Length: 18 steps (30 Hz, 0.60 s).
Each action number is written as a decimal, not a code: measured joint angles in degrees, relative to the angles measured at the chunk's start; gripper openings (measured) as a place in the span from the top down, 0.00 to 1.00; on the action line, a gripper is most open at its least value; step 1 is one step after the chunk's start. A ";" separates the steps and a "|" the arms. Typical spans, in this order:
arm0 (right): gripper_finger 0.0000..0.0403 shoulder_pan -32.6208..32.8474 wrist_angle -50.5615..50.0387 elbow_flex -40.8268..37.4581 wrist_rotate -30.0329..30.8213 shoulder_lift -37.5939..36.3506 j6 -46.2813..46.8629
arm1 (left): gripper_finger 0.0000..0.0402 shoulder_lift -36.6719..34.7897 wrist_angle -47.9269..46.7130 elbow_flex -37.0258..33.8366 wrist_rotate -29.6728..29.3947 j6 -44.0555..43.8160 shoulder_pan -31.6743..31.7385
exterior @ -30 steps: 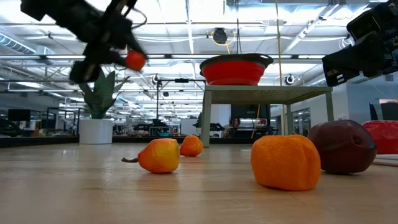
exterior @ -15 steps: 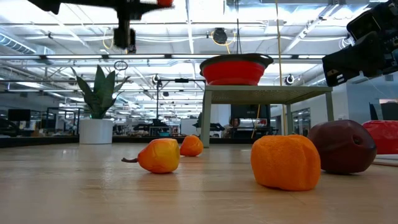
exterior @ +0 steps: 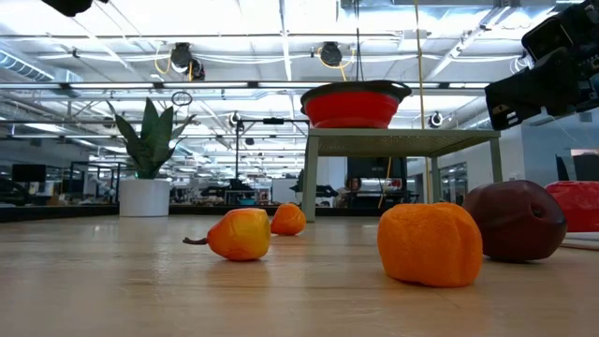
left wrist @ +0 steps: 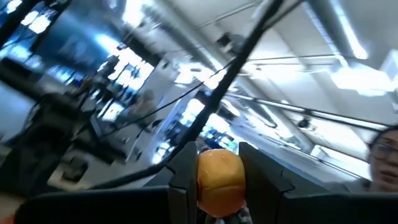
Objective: Pick & Place Fruit
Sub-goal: Put the yellow orange peach into the red basket on the shelf
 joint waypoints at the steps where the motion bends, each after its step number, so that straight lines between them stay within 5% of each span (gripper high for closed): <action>1: 1.00 -0.01 0.00 0.00 0.00 0.00 0.01 | 0.78 0.00 1.19 0.00 0.64 0.71 0.00; 13: 1.00 -0.01 0.00 0.00 0.00 0.00 0.02 | 0.78 0.00 4.89 0.00 3.23 3.58 0.00; 18: 1.00 0.00 0.00 0.00 0.00 0.00 -0.52 | 0.78 0.00 -6.03 0.00 -3.07 1.84 -0.87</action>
